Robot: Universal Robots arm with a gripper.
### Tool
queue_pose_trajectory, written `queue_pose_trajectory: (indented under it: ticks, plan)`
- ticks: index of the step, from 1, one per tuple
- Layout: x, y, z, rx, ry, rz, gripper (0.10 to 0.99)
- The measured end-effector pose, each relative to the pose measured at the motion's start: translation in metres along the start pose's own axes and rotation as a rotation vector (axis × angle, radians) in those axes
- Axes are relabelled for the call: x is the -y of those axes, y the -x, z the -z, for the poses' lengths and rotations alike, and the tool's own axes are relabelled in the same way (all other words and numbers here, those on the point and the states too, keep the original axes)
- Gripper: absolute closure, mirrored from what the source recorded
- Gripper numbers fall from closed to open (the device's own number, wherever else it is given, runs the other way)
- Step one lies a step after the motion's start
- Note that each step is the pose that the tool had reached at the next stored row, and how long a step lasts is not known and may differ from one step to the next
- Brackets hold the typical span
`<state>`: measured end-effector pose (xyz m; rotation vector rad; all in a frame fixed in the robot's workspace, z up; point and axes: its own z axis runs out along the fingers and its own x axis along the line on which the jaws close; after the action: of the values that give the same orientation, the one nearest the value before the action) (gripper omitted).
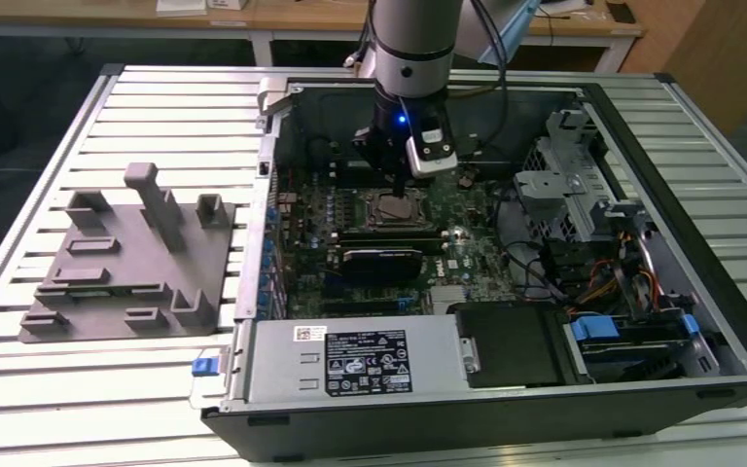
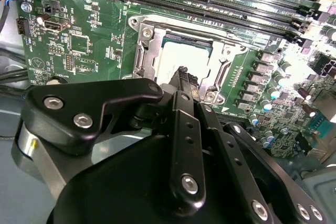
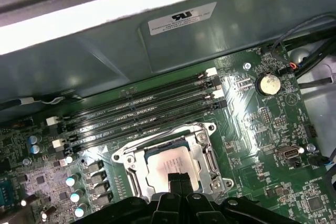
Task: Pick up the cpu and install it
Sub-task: 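Install the second cpu locking lever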
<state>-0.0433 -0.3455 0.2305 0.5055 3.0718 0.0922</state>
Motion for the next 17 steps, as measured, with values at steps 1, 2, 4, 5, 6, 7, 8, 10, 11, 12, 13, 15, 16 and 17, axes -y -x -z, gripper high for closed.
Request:
queue_pose_trajectory:
  ticks: [1, 2, 4, 5, 6, 7, 8, 10, 11, 12, 13, 15, 16, 17]
  plan:
    - [-0.0001, 0.0, 0.0005, 0.0001, 0.0, 0.0, 0.98]
    - [-0.0001, 0.0, 0.0012, 0.0001, 0.0, 0.0, 0.98]
    - [-0.0002, 0.0001, 0.0024, 0.0001, 0.0, 0.0, 0.98]
    - [-0.0002, 0.0001, 0.0029, 0.0001, 0.0, 0.0, 0.98]
    - [-0.0003, 0.0001, 0.0036, 0.0001, 0.0, 0.0, 0.98]
    - [-0.0003, 0.0001, 0.0043, 0.0001, 0.0, 0.0, 0.98]
    - [-0.0004, 0.0001, 0.0049, 0.0001, 0.0, 0.0, 0.98]
    - [-0.0004, 0.0001, 0.0061, 0.0001, 0.0, 0.0, 0.98]
    - [-0.0005, 0.0001, 0.0067, 0.0001, 0.0, 0.0, 0.98]
    - [-0.0005, 0.0001, 0.0072, 0.0001, 0.0, 0.0, 0.98]
    - [-0.0005, 0.0001, 0.0079, 0.0001, 0.0, 0.0, 0.98]
    - [-0.0006, 0.0002, 0.0094, 0.0001, 0.0, 0.0, 0.98]
    - [-0.0007, 0.0002, 0.0103, 0.0001, 0.0, 0.0, 0.98]
    - [-0.0008, 0.0002, 0.0111, 0.0, 0.0, 0.0, 0.98]
